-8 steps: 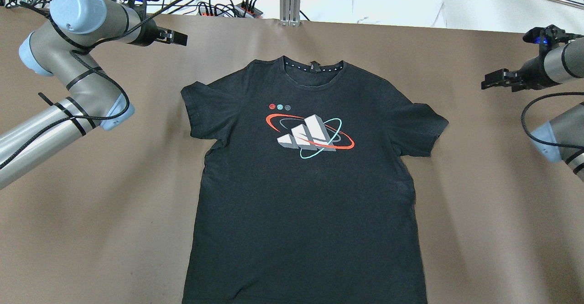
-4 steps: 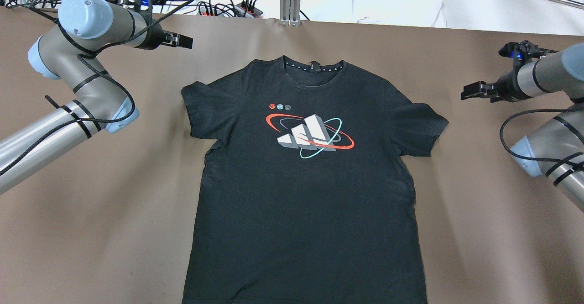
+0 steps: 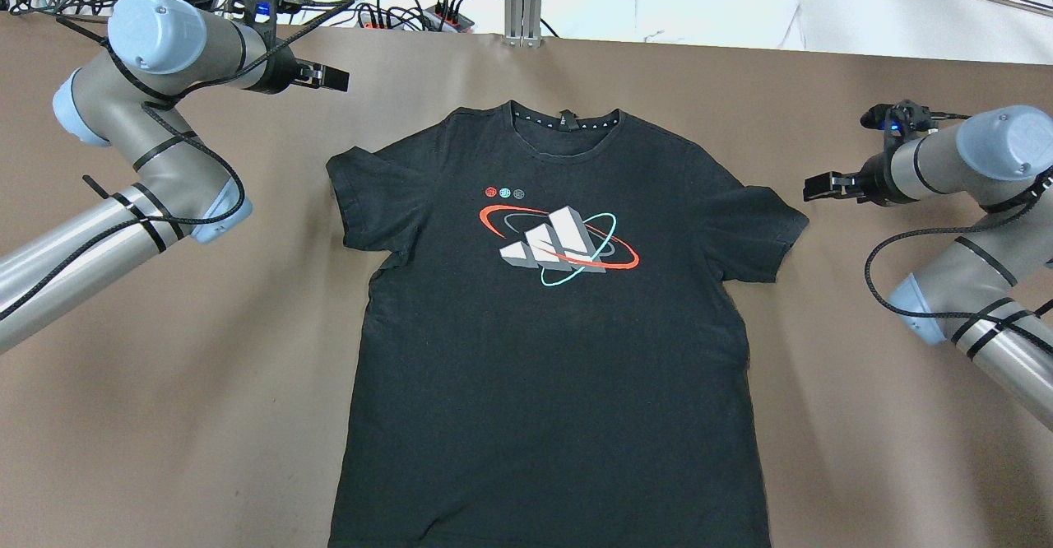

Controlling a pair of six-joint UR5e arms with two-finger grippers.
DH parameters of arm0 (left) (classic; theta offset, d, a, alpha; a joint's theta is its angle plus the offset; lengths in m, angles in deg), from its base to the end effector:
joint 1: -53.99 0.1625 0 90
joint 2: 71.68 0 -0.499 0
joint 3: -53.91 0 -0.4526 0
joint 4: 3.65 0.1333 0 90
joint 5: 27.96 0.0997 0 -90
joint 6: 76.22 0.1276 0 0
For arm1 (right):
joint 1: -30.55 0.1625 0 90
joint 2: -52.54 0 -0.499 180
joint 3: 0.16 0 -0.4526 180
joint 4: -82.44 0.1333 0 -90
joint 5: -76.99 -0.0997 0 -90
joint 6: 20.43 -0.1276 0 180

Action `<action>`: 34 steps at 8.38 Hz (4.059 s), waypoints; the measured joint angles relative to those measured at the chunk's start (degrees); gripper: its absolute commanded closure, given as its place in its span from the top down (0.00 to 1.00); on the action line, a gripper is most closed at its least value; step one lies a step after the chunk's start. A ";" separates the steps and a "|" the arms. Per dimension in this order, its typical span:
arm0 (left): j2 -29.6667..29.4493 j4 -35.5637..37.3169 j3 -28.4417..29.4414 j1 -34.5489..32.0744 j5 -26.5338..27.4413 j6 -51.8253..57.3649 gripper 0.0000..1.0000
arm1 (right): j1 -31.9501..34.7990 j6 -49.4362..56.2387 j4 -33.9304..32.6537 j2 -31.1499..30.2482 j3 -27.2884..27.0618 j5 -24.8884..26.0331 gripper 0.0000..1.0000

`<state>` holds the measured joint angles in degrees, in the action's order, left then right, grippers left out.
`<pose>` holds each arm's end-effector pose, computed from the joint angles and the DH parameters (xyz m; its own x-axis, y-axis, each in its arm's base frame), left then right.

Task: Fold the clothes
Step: 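Move both grippers in toward the shirt's sleeves, then grasp the sleeve nearest the right gripper and lift it toward the collar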

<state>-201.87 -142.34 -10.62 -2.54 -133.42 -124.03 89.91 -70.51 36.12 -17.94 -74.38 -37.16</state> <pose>0.4214 -0.8175 0.3946 0.6346 0.2139 -0.7427 0.3325 0.7919 0.5122 -0.3234 -0.7052 0.6087 0.6697 -0.0183 0.7424 -0.2631 0.9290 0.2602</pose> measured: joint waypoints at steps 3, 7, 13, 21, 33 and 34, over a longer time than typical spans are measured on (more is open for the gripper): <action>-0.03 0.00 0.07 0.01 0.00 0.00 1.00 | -1.88 -0.99 3.07 -0.01 2.17 1.63 0.94; 0.00 0.00 0.10 0.02 0.00 0.08 1.00 | -3.58 -1.24 4.02 0.71 3.53 3.87 0.69; 0.07 -0.15 -0.33 -0.07 -0.08 -0.13 1.00 | -4.87 -3.22 4.35 0.78 2.55 3.71 0.07; 0.20 -0.19 -1.13 -0.13 -0.09 -0.12 1.00 | -4.57 -5.87 -2.43 7.02 -3.70 0.73 0.00; -0.25 0.00 0.37 0.10 0.48 0.14 1.00 | -11.68 -14.66 -12.40 25.18 5.59 15.38 0.93; -0.29 0.00 0.37 0.10 0.51 0.11 1.00 | -11.27 -15.42 -12.48 25.20 5.38 13.38 0.92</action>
<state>-202.16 -142.34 -10.25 -2.43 -132.92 -123.92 78.64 -85.93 23.64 7.26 -69.00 -23.77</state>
